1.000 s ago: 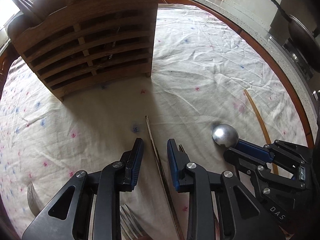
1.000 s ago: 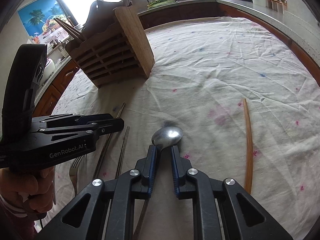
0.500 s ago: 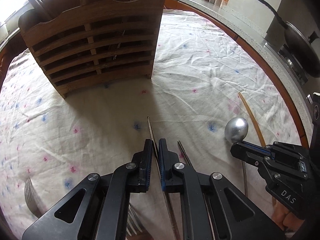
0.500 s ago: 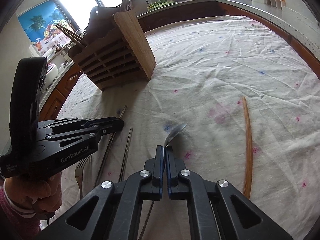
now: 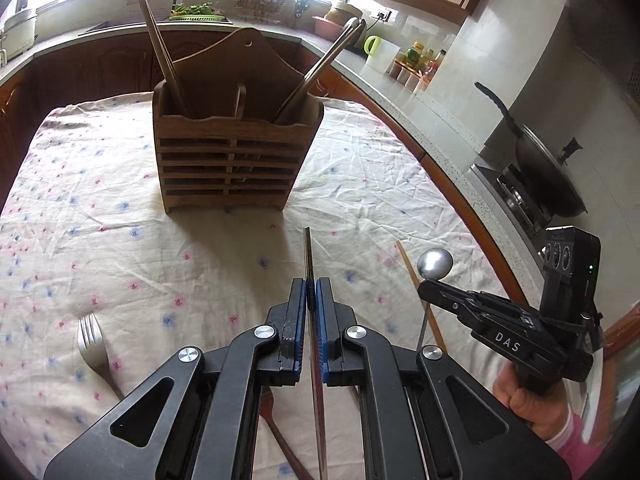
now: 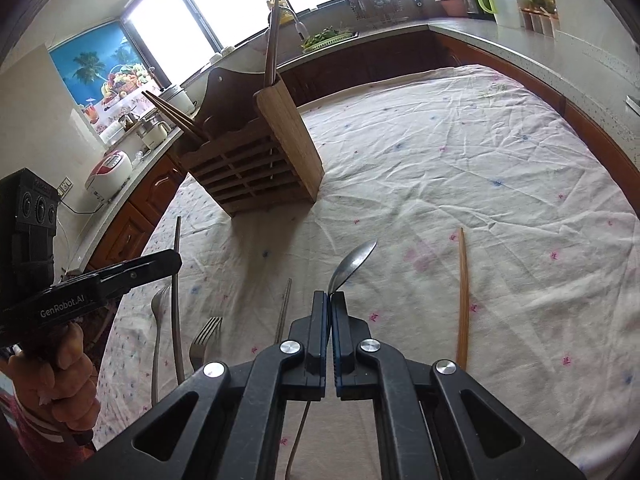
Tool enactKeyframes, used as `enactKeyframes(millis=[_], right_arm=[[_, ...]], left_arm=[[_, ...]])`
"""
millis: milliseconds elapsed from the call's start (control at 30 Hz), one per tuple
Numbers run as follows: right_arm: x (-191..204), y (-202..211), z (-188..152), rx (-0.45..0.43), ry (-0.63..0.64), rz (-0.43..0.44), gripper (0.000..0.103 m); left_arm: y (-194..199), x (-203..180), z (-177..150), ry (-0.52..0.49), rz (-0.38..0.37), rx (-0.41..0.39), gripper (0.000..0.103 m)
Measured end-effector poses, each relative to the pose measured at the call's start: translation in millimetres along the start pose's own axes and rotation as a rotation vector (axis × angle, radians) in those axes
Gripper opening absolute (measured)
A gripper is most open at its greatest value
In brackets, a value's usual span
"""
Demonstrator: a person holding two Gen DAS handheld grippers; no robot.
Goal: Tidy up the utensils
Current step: 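Lift the chopstick and spoon upright and carry them over the holder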
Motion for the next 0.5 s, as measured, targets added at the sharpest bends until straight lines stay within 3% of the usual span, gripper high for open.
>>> enactKeyframes(millis=[500], right_arm=[[31, 49, 32, -0.151, 0.068, 0.024, 0.002]], left_arm=[[88, 8, 10, 0.058, -0.056, -0.213, 0.004]])
Point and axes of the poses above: each gripper's, at about its wrist camera, not at the fingertips, and y roughly against the way its jaws point, x to its left, z to its top, the point moved 2 cm from there along -y, roughly the way its jaws point, and after that the axes turned 9 degrees about -x, right-handed, at the moved point
